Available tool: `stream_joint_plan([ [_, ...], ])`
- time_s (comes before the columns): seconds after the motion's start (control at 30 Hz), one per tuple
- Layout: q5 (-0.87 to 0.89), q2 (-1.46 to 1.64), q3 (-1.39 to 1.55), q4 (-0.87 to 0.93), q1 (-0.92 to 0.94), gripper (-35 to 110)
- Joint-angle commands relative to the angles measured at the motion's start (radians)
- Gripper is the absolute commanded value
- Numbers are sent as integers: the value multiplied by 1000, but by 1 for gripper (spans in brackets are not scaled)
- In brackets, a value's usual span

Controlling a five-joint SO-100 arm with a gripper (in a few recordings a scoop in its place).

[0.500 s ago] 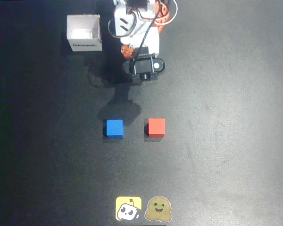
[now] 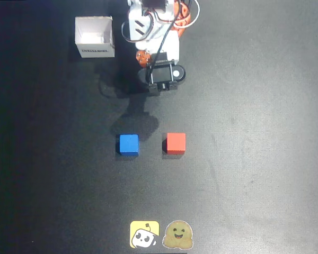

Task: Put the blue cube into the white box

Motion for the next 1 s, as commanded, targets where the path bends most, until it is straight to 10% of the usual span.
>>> stream_joint_plan([
  [0.0, 2, -2, -54, 20, 0, 0],
  [0.57, -71, -1350, -1111, -43, 109, 0],
  [0.97, -64, -1704, -1365, -95, 184, 5],
])
